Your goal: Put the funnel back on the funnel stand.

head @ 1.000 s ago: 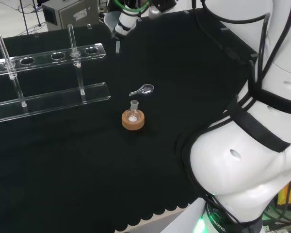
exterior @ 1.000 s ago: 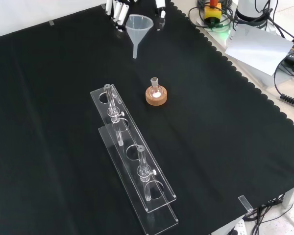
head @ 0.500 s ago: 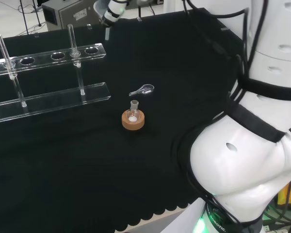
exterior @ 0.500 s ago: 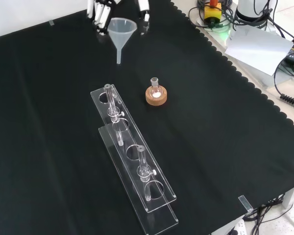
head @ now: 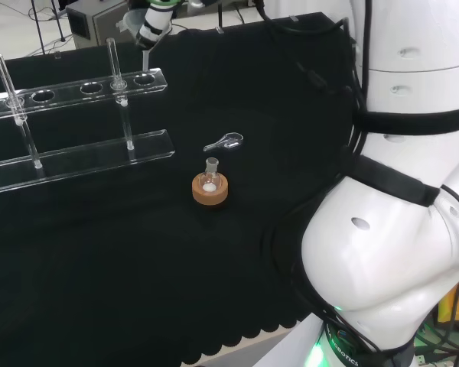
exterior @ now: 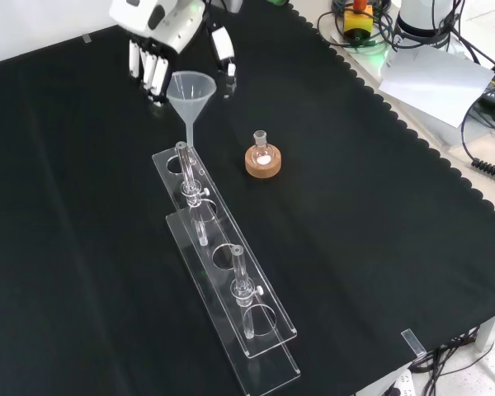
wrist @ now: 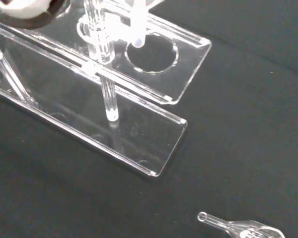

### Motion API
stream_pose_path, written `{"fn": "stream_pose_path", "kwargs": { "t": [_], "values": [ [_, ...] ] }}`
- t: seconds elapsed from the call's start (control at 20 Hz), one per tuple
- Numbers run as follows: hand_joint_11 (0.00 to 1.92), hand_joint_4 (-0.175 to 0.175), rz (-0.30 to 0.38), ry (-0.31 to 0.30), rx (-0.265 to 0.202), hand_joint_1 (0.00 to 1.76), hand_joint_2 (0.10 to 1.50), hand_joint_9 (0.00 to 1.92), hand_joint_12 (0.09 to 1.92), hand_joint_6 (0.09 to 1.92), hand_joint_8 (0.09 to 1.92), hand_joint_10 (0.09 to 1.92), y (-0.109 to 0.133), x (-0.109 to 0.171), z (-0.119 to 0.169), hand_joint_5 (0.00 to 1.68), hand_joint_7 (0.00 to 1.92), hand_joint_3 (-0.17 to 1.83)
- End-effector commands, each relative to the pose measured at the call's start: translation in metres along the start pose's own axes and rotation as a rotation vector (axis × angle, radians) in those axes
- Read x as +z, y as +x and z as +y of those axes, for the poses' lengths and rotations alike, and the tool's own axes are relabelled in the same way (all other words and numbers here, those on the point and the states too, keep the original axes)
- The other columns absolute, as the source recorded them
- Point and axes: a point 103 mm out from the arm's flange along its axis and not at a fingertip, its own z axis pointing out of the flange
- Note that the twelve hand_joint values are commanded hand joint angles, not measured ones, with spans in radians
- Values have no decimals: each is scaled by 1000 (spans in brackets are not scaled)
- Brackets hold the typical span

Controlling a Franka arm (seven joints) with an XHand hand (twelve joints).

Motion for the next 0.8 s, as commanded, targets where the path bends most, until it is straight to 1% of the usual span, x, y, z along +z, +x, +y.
{"fn": "stream_pose_path", "kwargs": {
  "t": [0.05,0.35,0.65,0.8],
  "values": [
    [775,-16,-2,28,-18,784,657,1163,1178,767,616,337,9,10,15,770,682,598],
    [775,-15,2,31,-11,784,657,1158,1178,769,617,338,5,14,19,772,679,599],
    [774,-15,6,55,-3,785,656,1153,1179,772,620,342,-2,17,27,773,677,600],
    [774,-15,5,47,-3,785,656,1151,1179,773,621,343,-7,20,31,773,675,600]
  ]
}}
